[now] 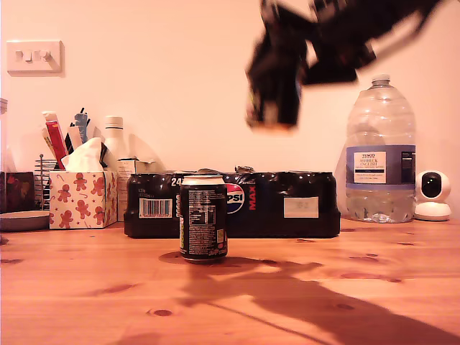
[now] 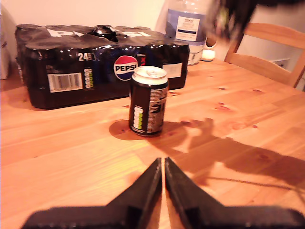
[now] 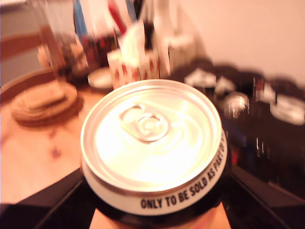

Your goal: Stack up the Pepsi cans on top of each other

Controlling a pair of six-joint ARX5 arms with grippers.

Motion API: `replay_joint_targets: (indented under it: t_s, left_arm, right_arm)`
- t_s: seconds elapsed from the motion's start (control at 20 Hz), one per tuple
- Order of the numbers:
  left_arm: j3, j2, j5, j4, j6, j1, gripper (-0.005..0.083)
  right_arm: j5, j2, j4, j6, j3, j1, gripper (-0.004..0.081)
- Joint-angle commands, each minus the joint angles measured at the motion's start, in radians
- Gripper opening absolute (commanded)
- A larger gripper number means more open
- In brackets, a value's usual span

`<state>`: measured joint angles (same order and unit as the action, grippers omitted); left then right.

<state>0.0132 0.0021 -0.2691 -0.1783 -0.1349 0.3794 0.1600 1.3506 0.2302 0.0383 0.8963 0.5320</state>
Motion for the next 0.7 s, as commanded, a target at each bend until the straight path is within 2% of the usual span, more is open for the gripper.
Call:
replay_joint_targets:
  t_s: [0.0, 0.35, 0.65]
  left_arm:
    - [-0.019, 0.005, 0.002, -0.012, 0.005, 0.002, 0.001]
    - [-0.019, 0.005, 0.002, -0.014, 0.005, 0.002, 0.001]
    - [-0.019, 0.005, 0.004, -0.016, 0.006, 0.002, 0.001]
  right_arm:
    - [0.015, 0.048, 0.008, 0.008, 0.072, 0.006, 0.0226]
    - [0.016, 0.236, -0.037, 0.012, 0.263, 0.049, 0.0226]
    - [0.018, 0.328, -0.051, 0.014, 0.35, 0.082, 0.0226]
